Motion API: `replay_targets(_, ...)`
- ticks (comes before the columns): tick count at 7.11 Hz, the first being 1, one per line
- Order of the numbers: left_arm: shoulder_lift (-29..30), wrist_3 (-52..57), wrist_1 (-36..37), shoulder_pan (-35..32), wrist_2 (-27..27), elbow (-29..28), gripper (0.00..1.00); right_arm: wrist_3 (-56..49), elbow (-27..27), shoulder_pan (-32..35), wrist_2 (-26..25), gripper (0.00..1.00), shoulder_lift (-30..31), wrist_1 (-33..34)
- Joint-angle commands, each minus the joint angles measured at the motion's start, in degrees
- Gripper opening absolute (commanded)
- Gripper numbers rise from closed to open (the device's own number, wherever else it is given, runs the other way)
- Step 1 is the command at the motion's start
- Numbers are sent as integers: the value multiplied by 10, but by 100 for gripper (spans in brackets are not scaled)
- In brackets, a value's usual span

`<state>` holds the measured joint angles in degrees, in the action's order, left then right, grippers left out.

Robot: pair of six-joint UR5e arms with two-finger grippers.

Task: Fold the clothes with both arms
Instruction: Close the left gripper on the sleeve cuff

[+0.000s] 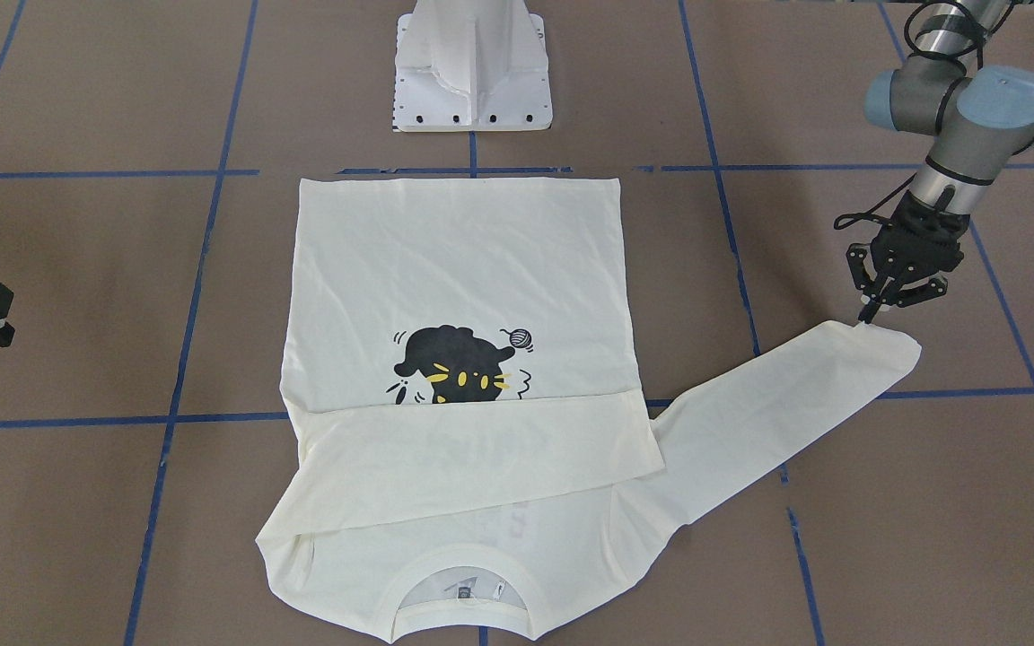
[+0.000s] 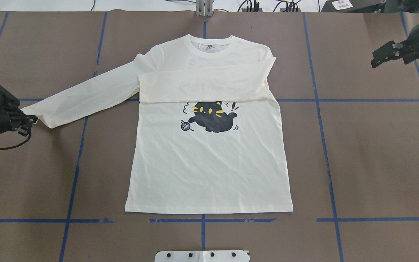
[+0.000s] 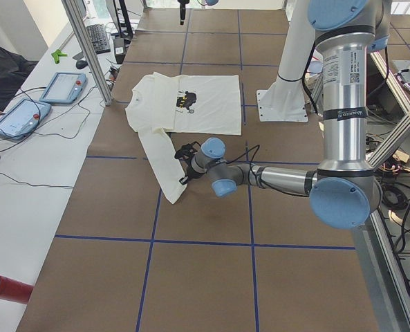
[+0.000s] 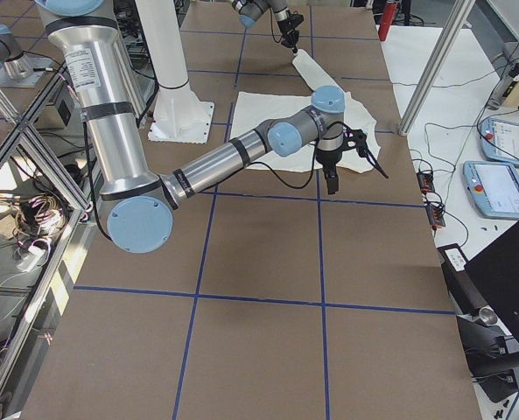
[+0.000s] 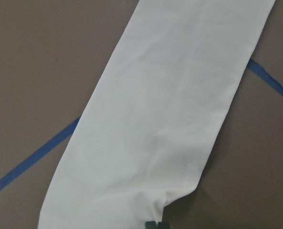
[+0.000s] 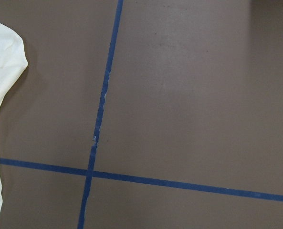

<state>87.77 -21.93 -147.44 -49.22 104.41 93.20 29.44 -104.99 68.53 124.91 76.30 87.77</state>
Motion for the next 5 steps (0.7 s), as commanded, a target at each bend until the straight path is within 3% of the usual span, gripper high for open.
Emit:
replay_targets(1,81,-4,16,-42,3,-4,0,-30,2,24,1,100,24,8)
replay_targets(3,209,-22,170,-59,4,-4,0,-194,28,75,0,100,55,39)
replay_targets(5,344,-132,252,-50,4,-45,0,-237,30,100,1,100,78,42)
